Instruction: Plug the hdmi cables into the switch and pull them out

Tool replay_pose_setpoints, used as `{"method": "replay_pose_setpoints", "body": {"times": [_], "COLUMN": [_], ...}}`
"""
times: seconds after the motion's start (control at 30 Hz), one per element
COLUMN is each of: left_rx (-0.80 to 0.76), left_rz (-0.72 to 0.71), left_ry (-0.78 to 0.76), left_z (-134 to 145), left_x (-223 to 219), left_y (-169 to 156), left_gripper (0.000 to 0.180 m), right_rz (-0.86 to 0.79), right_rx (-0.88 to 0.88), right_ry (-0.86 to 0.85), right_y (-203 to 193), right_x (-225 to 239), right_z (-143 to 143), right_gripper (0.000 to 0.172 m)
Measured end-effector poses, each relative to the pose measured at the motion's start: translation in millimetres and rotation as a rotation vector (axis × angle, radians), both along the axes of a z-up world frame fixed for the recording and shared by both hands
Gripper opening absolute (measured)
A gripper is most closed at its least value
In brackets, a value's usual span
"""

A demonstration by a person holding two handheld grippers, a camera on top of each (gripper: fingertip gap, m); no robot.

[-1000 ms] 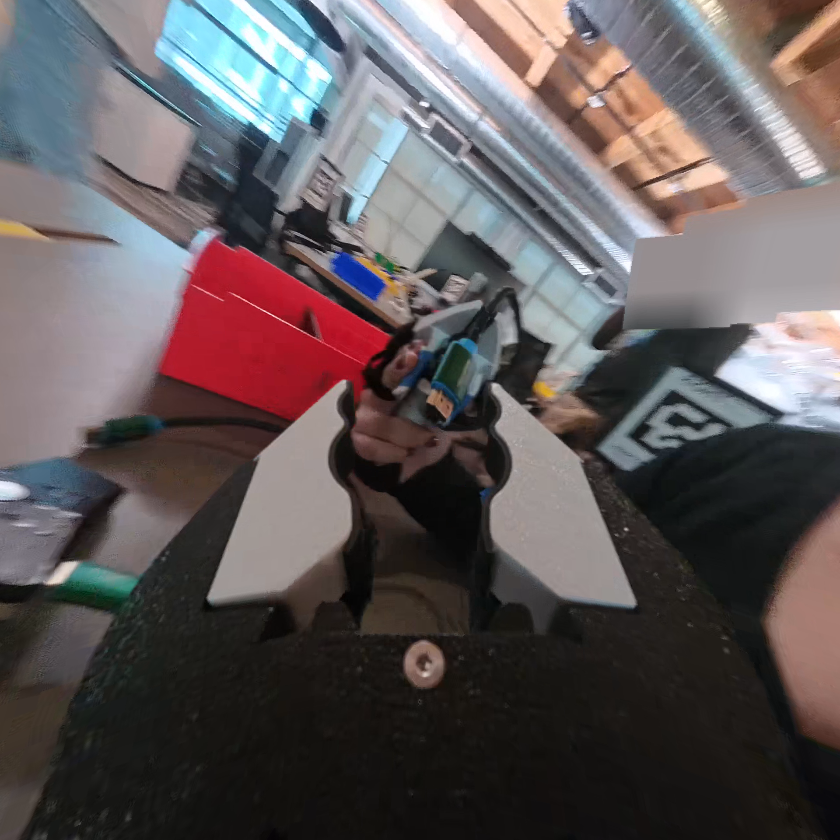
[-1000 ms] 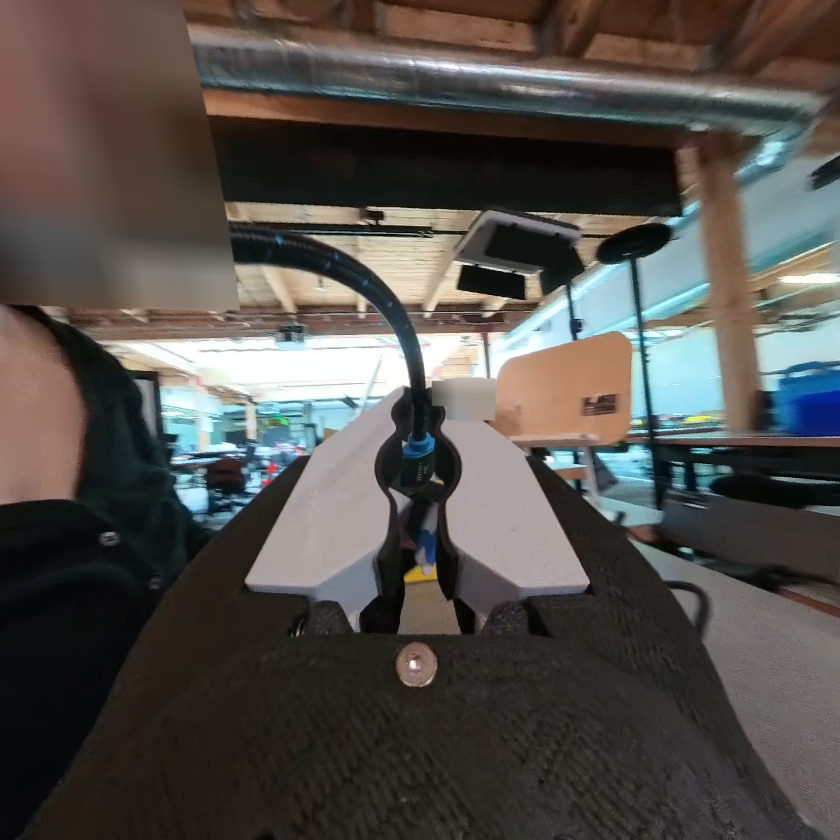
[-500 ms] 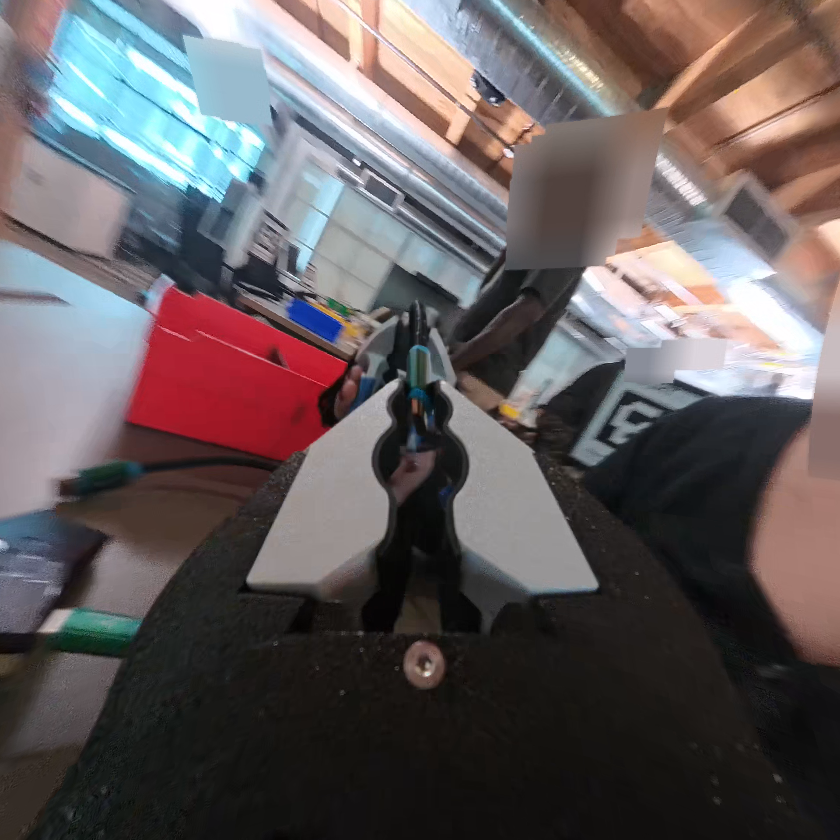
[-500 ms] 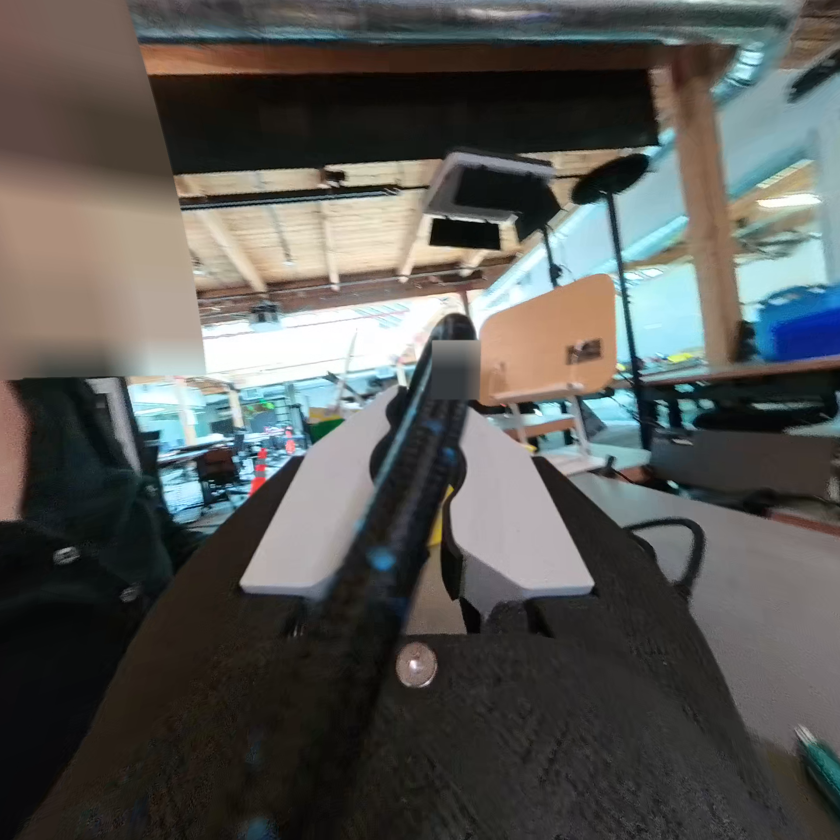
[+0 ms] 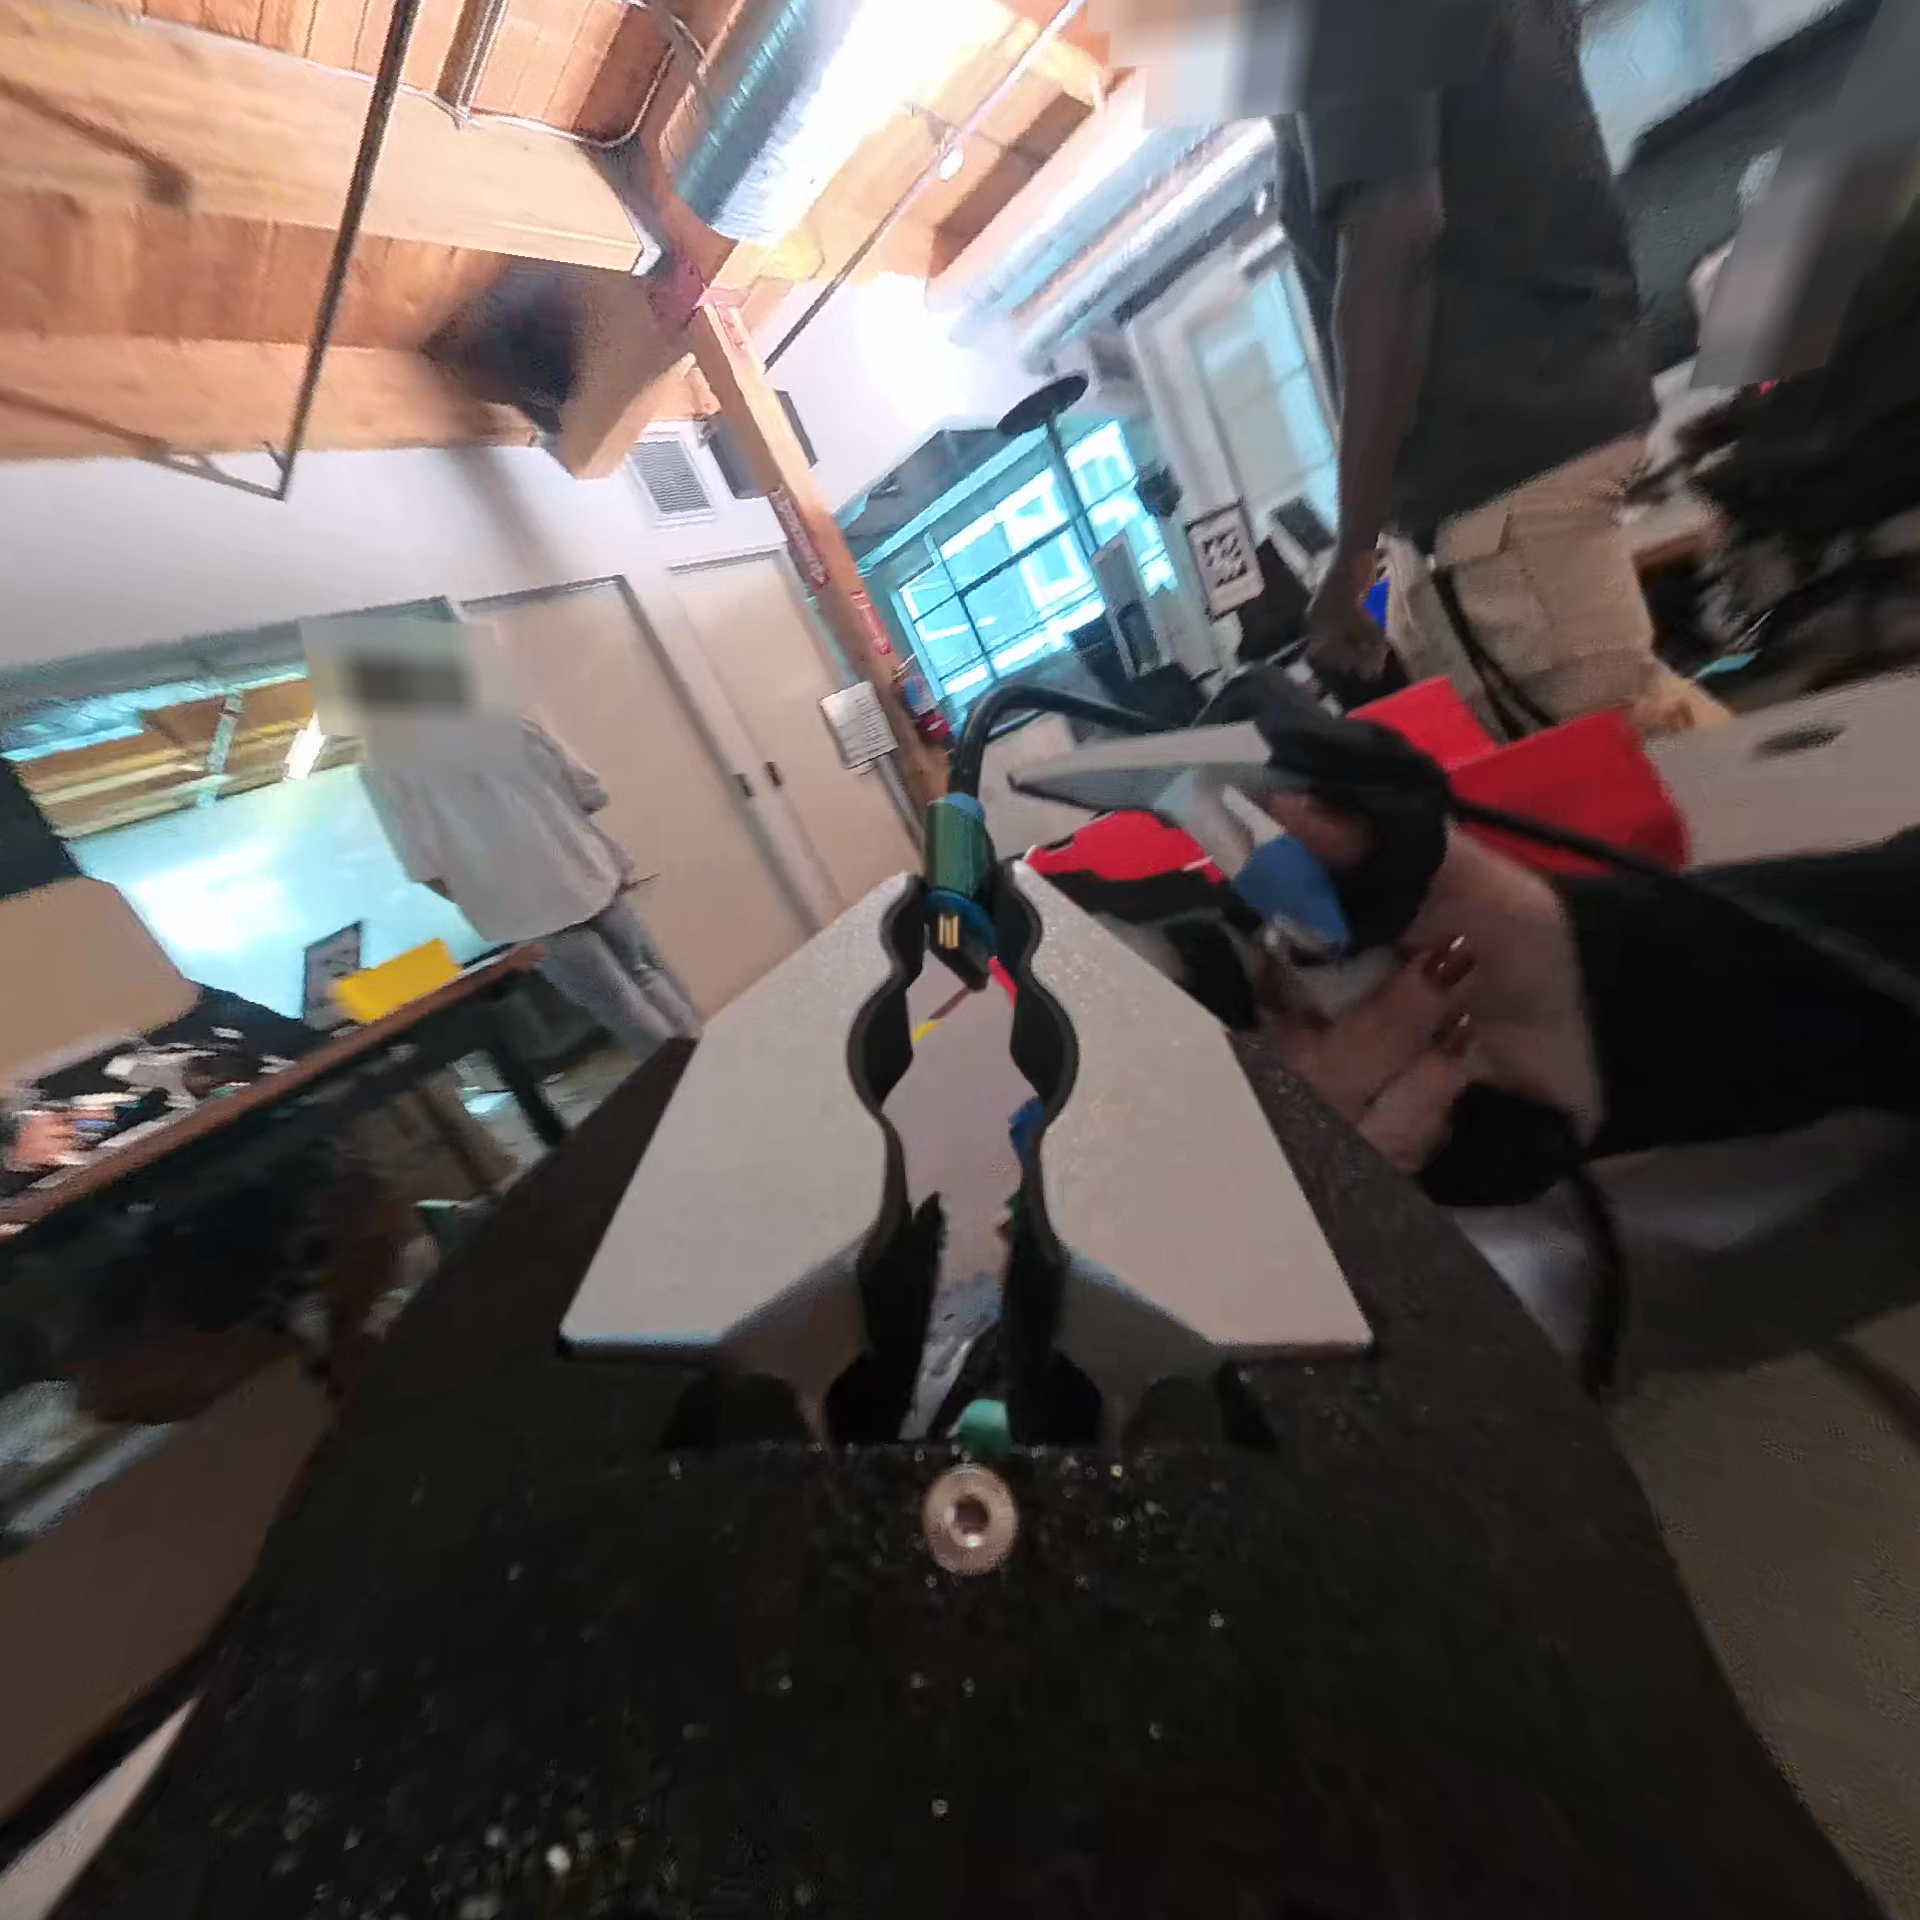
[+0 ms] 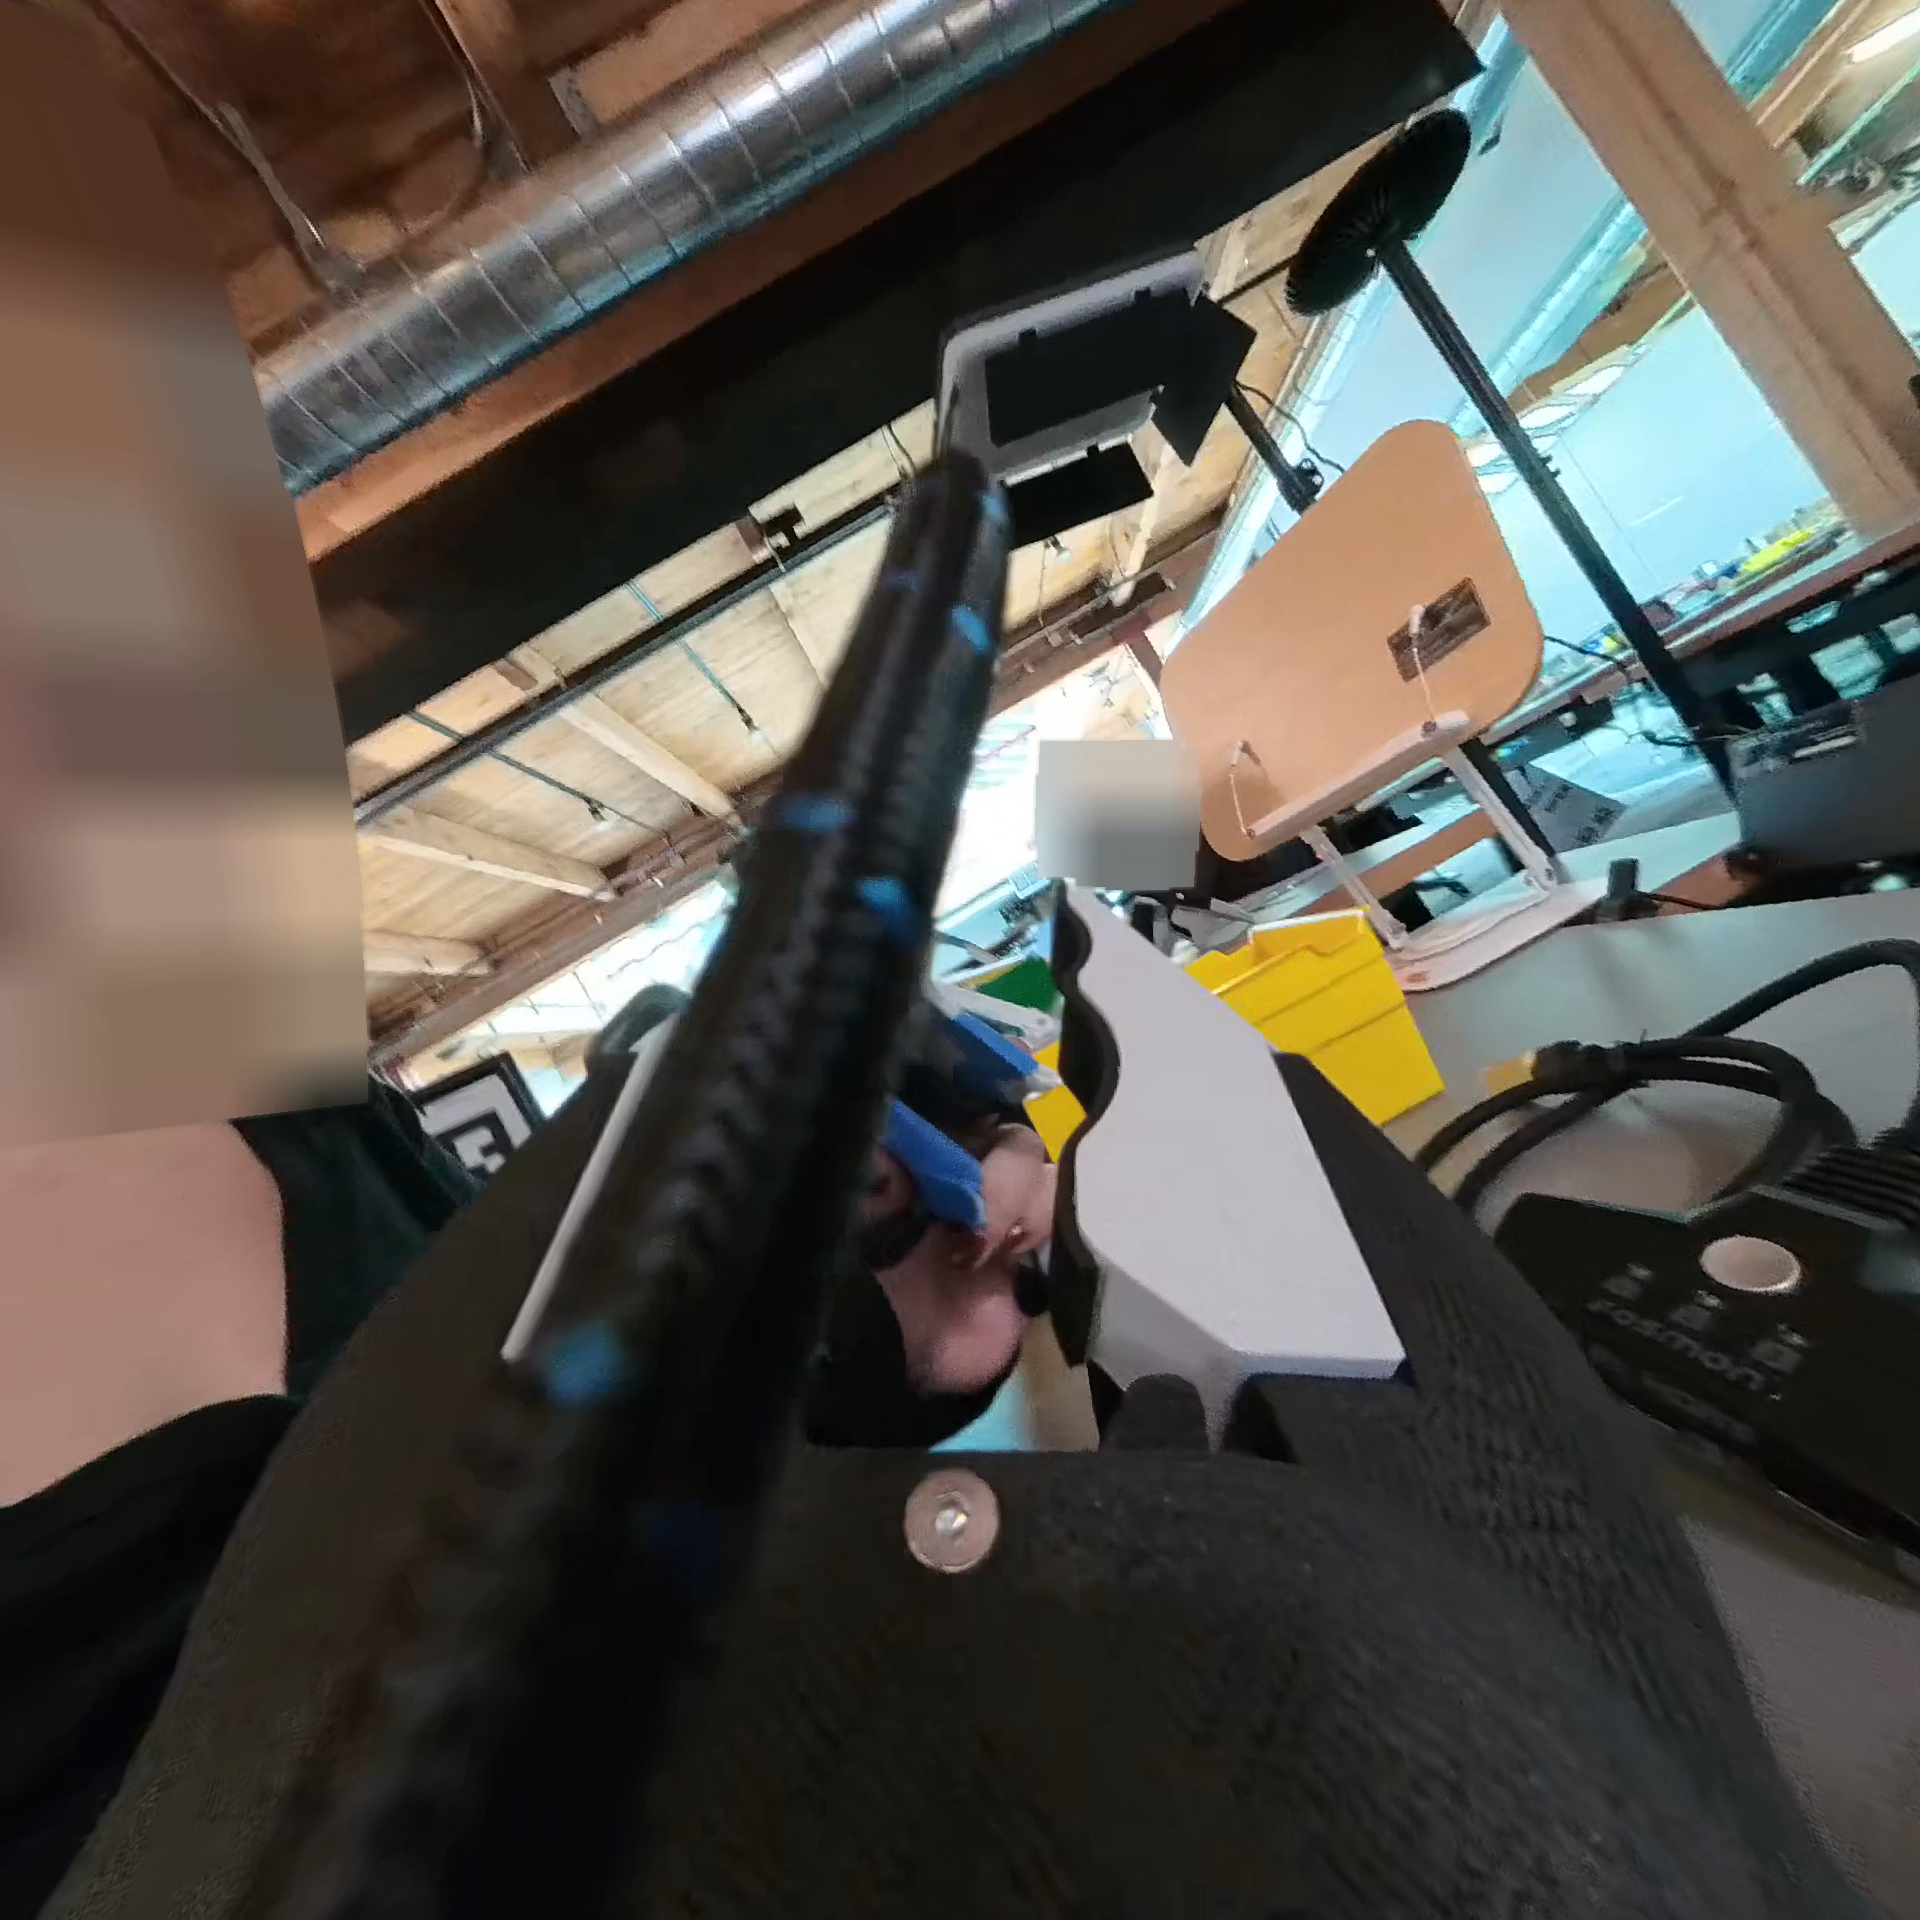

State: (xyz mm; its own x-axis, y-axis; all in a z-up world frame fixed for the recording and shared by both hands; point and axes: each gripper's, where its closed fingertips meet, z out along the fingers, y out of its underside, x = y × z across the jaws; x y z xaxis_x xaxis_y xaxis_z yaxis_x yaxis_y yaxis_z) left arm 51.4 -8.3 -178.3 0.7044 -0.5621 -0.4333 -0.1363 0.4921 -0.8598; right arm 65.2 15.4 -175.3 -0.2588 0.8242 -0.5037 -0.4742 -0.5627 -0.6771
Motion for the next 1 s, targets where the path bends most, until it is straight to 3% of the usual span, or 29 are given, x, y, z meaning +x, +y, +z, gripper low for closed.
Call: {"method": "replay_pose_setpoints", "body": {"times": [0.17, 0.37, 0.67, 1.0], "left_rx": [0.109, 0.242, 0.210, 0.179], "left_rz": [0.153, 0.333, 0.365, 0.456], "left_ry": [0.183, 0.409, 0.438, 0.477], "left_z": [-15, -26, -33, -38], "left_x": [1, -6, -10, -13], "left_y": [7, 17, 23, 32], "left_gripper": [0.011, 0.011, 0.012, 0.012], "right_rz": [0.042, 0.034, -0.059, -0.325], "right_rx": [-0.082, -0.061, 0.060, 0.249], "right_ry": [0.045, -0.018, -0.127, -0.240], "right_y": [5, 4, 2, 2], "right_x": [3, -2, -7, -13], "right_z": [0, -5, -10, -14], "right_gripper": [0.029, 0.020, 0.021, 0.022]}}
